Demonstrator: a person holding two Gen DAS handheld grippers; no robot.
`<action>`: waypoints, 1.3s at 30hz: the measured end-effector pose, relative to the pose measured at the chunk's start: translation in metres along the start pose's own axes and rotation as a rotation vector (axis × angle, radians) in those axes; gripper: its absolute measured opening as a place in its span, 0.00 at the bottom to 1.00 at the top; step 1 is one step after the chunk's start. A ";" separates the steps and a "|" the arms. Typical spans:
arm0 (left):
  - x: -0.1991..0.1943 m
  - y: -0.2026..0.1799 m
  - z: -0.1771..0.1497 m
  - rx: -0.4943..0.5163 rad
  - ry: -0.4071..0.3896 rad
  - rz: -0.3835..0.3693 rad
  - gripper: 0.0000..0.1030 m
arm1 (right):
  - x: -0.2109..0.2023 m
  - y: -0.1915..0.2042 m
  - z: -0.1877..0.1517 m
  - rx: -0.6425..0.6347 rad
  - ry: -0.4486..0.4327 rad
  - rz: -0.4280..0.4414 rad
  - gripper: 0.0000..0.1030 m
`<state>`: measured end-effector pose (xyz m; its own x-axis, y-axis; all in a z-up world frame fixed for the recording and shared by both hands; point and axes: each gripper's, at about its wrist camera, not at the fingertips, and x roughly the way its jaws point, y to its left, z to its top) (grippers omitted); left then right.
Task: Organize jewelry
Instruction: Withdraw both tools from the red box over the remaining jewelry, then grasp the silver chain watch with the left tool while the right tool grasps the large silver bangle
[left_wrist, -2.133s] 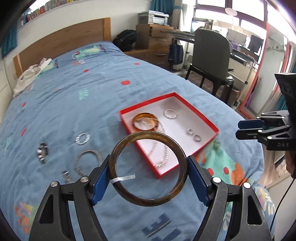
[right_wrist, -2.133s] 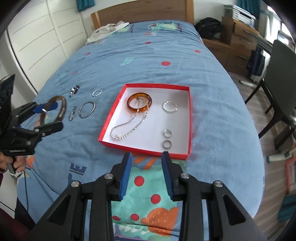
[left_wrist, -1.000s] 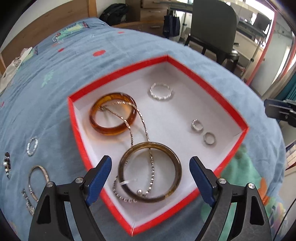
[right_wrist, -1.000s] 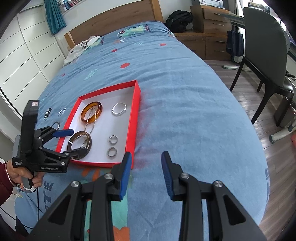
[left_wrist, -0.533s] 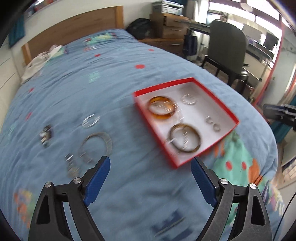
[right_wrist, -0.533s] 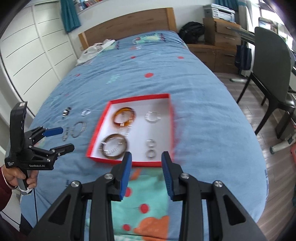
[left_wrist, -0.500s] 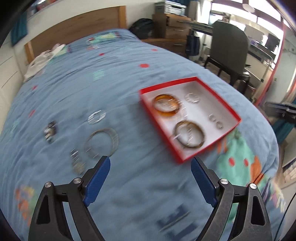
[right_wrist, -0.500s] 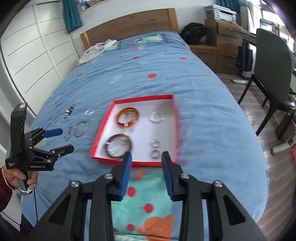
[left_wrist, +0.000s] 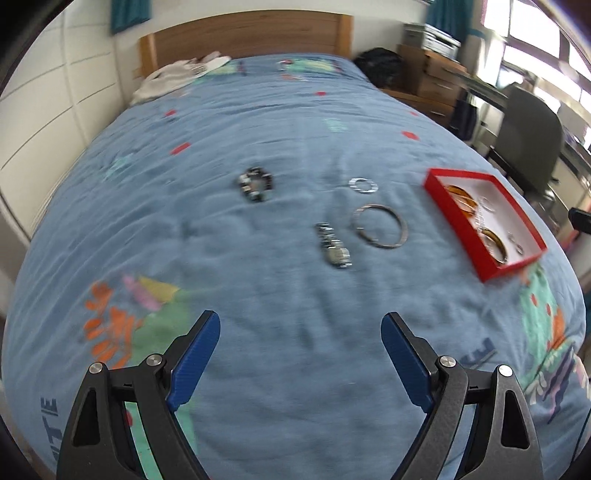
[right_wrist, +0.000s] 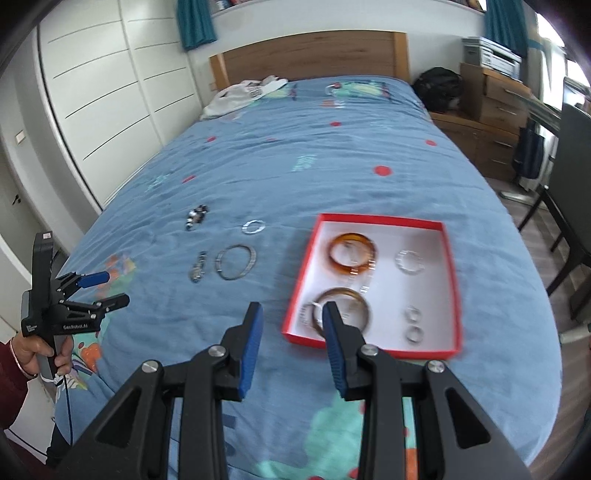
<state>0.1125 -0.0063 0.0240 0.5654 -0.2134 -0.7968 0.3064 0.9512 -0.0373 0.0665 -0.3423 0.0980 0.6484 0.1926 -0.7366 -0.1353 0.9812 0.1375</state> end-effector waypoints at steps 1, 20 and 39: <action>0.001 0.003 -0.001 -0.008 0.000 0.001 0.85 | 0.007 0.006 0.003 -0.008 0.006 0.009 0.31; 0.079 -0.001 0.031 -0.023 0.041 -0.079 0.80 | 0.121 0.046 0.033 -0.048 0.101 0.088 0.38; 0.143 -0.018 0.049 0.047 0.098 -0.078 0.56 | 0.200 0.043 0.048 -0.035 0.184 0.072 0.38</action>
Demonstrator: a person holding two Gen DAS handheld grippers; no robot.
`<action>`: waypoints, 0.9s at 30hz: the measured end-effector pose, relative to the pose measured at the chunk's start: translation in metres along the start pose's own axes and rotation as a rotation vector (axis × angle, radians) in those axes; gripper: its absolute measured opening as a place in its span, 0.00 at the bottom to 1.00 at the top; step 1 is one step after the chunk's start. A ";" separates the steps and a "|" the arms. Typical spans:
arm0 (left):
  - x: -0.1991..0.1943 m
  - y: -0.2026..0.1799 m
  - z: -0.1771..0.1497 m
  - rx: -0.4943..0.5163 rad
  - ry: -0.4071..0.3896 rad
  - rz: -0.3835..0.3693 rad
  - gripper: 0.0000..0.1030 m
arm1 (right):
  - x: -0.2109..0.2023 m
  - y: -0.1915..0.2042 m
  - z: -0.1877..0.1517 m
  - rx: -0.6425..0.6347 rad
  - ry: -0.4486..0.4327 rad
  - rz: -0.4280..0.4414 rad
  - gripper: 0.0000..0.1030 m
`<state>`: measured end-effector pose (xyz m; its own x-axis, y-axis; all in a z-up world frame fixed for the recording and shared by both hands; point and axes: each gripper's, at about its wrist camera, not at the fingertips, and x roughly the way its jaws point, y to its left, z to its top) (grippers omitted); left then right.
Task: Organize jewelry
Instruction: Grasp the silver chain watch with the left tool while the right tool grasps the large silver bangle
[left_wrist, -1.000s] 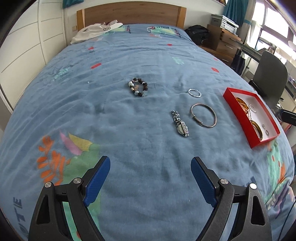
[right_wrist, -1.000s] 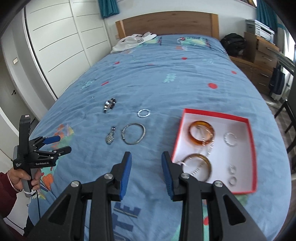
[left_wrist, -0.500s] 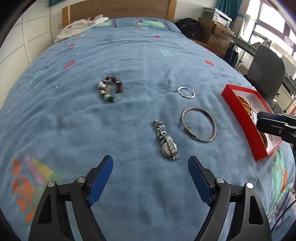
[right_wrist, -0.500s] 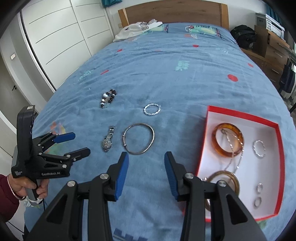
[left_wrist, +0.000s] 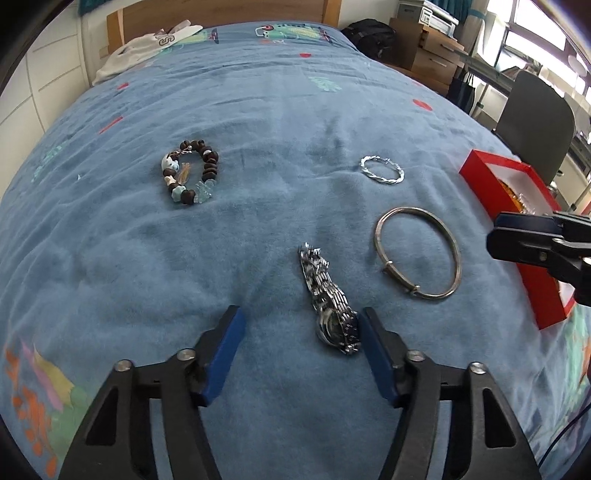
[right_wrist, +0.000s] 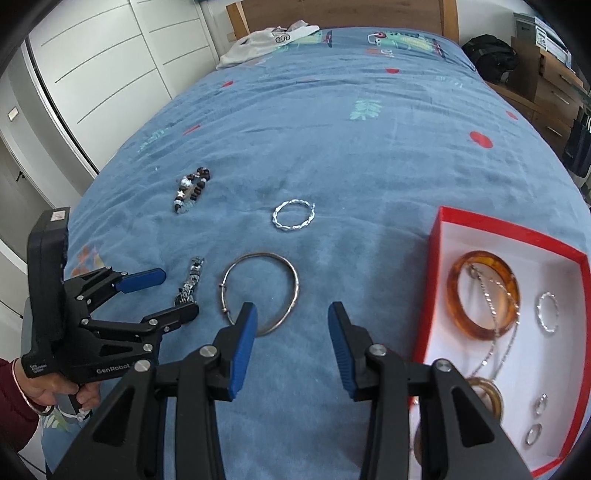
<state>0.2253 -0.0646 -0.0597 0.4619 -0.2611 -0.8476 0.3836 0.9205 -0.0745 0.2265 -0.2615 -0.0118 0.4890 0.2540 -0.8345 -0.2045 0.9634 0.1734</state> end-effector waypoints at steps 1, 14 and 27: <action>0.000 0.001 -0.001 0.008 -0.002 0.007 0.51 | 0.004 0.001 0.001 0.001 0.006 -0.002 0.38; -0.012 0.027 -0.010 -0.009 -0.039 -0.008 0.18 | 0.052 0.010 0.005 -0.002 0.070 -0.070 0.28; -0.032 0.030 -0.008 -0.041 -0.062 -0.010 0.11 | 0.020 0.016 0.006 0.014 -0.017 -0.043 0.05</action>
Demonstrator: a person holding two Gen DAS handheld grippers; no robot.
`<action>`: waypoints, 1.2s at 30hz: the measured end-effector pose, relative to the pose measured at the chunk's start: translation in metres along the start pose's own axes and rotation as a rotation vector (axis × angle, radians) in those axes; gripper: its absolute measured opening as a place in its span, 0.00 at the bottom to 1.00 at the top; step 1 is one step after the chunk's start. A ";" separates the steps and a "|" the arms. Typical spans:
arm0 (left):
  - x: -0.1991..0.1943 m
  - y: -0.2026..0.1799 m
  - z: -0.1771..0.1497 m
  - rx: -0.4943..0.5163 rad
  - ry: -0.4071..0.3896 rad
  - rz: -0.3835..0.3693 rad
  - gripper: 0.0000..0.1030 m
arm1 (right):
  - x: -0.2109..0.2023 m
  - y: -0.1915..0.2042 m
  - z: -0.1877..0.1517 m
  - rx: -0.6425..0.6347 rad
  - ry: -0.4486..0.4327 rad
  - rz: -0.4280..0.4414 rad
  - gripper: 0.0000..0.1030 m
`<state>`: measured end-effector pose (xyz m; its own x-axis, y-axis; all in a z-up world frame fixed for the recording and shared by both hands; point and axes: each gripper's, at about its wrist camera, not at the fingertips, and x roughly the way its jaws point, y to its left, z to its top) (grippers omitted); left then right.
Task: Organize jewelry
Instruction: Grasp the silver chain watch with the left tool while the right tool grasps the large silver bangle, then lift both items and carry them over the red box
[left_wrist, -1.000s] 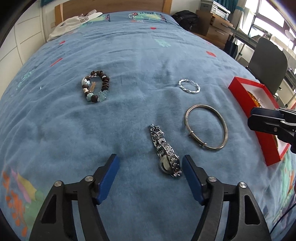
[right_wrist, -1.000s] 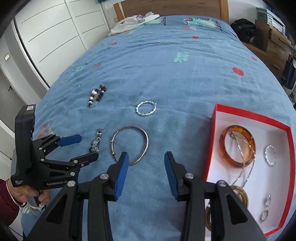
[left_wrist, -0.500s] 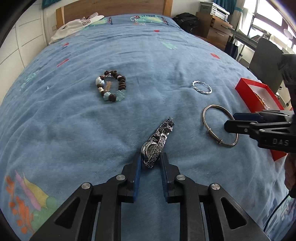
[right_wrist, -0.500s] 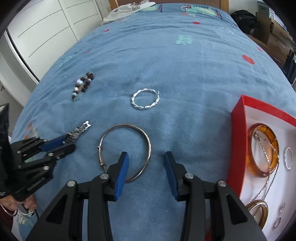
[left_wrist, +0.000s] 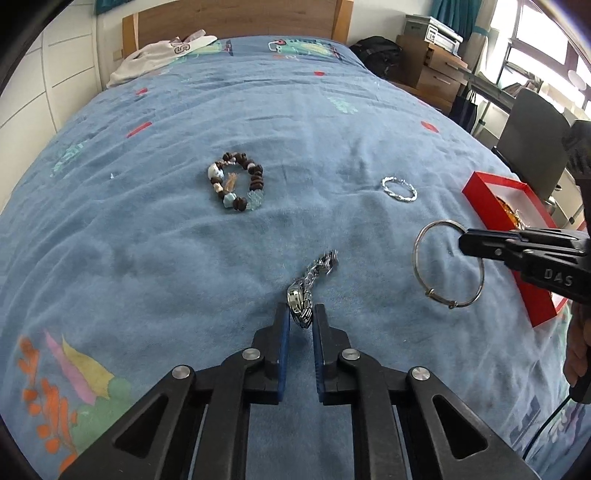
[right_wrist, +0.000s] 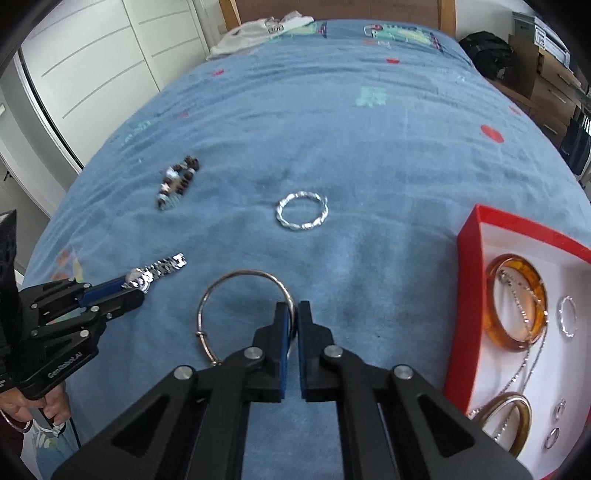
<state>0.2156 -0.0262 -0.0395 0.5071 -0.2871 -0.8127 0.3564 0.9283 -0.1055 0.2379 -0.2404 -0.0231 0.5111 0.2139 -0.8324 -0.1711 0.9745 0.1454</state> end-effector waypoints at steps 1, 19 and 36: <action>-0.003 0.000 0.001 -0.001 -0.005 0.004 0.11 | -0.005 0.000 0.000 0.002 -0.011 0.000 0.05; -0.055 -0.054 0.028 0.065 -0.093 -0.055 0.10 | -0.124 -0.060 -0.013 0.090 -0.191 -0.089 0.05; -0.064 -0.204 0.086 0.206 -0.143 -0.304 0.10 | -0.183 -0.163 -0.052 0.216 -0.236 -0.214 0.05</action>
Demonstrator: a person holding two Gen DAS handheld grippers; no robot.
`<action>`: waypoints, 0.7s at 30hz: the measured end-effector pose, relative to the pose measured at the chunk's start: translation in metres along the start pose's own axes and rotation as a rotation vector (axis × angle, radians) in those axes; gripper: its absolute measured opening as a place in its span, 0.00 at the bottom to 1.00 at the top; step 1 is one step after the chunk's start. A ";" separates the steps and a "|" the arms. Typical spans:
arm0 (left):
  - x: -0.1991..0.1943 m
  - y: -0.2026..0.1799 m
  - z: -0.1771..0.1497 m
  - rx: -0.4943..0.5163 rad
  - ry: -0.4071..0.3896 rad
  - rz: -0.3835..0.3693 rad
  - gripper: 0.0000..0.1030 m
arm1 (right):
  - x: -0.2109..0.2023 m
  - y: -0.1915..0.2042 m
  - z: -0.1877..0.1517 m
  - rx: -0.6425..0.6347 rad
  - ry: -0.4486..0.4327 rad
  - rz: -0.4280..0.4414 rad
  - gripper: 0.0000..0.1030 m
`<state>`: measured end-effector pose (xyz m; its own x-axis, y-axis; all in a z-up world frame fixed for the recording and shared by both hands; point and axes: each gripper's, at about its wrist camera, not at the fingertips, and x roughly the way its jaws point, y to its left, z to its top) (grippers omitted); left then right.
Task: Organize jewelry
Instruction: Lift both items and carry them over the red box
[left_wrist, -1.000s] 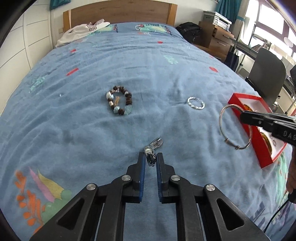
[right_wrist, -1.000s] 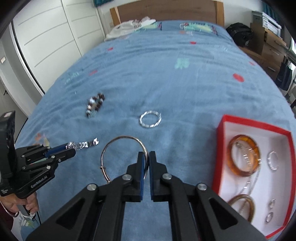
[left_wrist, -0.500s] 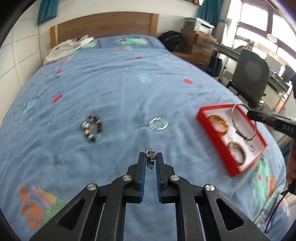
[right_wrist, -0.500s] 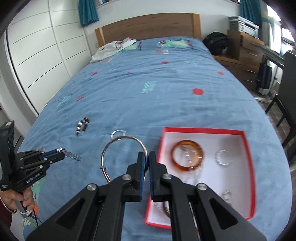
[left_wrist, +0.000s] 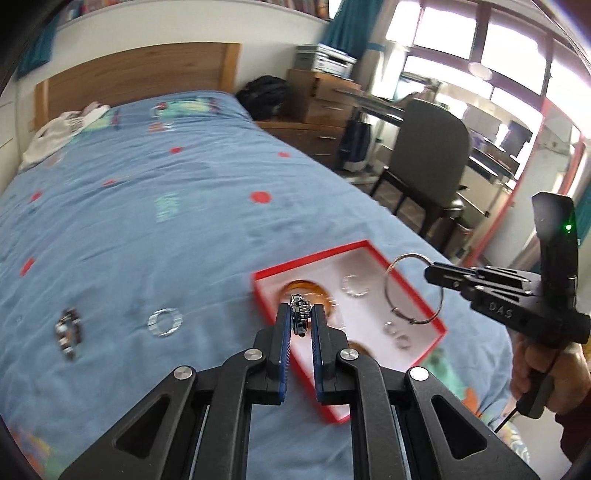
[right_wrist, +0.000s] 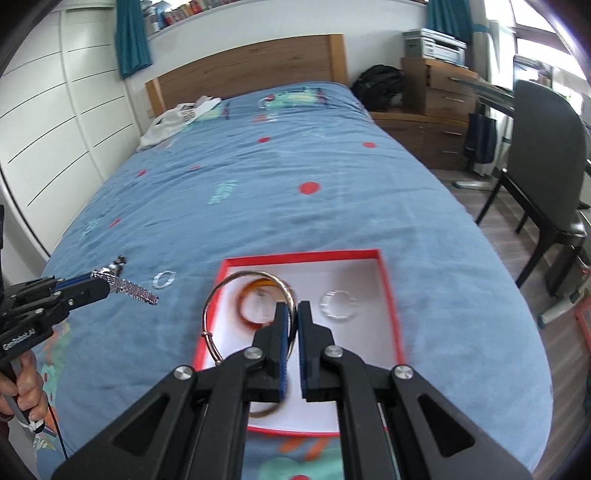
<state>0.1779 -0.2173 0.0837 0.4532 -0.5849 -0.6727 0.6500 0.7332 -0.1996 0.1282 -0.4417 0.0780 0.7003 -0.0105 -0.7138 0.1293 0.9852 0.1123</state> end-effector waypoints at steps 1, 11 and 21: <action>0.006 -0.007 0.002 0.007 0.005 -0.011 0.10 | -0.001 -0.009 -0.002 0.009 0.003 -0.013 0.05; 0.073 -0.049 -0.018 0.041 0.130 -0.076 0.10 | 0.022 -0.045 -0.027 0.030 0.078 -0.065 0.05; 0.118 -0.055 -0.053 0.061 0.245 -0.068 0.10 | 0.057 -0.041 -0.047 0.000 0.166 -0.059 0.05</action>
<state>0.1632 -0.3081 -0.0229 0.2509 -0.5249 -0.8134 0.7128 0.6687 -0.2116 0.1302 -0.4743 0.0003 0.5658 -0.0394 -0.8236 0.1665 0.9837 0.0673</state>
